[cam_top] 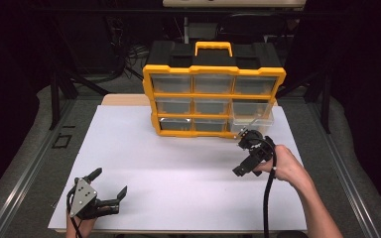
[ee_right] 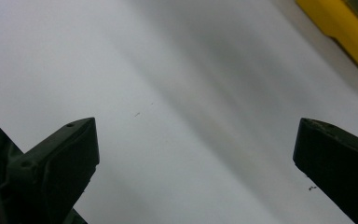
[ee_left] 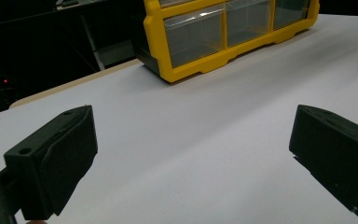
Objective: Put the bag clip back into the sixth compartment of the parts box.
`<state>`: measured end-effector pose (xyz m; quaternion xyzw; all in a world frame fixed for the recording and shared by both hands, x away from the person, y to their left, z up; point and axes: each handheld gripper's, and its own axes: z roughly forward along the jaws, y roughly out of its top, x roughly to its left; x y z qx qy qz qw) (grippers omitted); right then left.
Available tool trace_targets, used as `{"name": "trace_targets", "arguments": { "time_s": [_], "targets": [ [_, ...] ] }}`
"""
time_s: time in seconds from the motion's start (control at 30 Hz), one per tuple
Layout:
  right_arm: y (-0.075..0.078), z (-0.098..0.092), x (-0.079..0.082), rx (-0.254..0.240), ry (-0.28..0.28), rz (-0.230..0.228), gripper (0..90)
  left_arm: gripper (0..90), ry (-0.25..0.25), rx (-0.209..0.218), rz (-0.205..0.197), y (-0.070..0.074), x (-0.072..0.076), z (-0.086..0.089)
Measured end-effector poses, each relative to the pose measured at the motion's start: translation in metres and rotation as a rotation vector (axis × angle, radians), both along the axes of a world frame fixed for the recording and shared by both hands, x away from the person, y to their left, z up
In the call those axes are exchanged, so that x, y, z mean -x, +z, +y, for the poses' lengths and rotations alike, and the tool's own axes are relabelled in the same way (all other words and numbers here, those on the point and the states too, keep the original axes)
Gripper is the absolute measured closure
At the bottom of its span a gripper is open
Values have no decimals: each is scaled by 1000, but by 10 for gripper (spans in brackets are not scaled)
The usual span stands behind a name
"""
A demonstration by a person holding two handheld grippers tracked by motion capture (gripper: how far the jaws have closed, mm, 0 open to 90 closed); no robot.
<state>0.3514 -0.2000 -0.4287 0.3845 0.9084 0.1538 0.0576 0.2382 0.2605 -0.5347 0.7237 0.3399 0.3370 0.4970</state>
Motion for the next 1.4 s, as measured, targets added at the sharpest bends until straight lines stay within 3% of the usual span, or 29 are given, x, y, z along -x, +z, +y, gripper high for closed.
{"name": "trace_targets", "arguments": {
  "time_s": [0.03, 0.1, 0.33, 0.47, 0.57, 0.63, 0.8, 0.9, 0.97, 1.0, 1.2, 1.4],
  "targets": [
    [-5, 1, 0, -13, 2, -11, 0, 8, 0, 0, 1, 0, 0, 0],
    [-10, 2, 0, 15, 5, 12, 0, 8, -1, 1, 1, 0, 0, 0],
    [-33, 9, 4, -20, 10, 11, 0, 8, 0, 1, 1, 0, 0, 0],
    [-41, 13, 7, 2, 21, 18, 0, 8, 0, 2, 1, 0, 0, 0],
    [-50, 14, 9, -38, 17, -4, 0, 8, -1, 1, 2, 0, 0, 1],
    [-53, 15, 11, -23, 13, -17, 0, 8, -2, 2, 2, 0, 0, 1],
    [-65, 15, 16, -67, 17, -50, 1, 8, -1, 2, 2, 0, 0, 0],
    [-71, 14, 22, -84, 20, -80, 1, 8, 0, 1, 2, 0, 0, 1],
    [-75, 13, 26, -89, 23, -119, 1, 8, -2, 0, 3, 0, 0, 1],
    [-78, 12, 31, -113, 35, -162, 1, 8, -2, 0, 3, 0, 0, 0],
    [-86, 9, 43, -151, 60, -254, 0, 8, -2, -3, 2, 0, 0, 1],
    [-90, 0, 61, -232, 24, -380, 0, 9, -7, 0, 4, 0, 0, 0]
  ]
}}
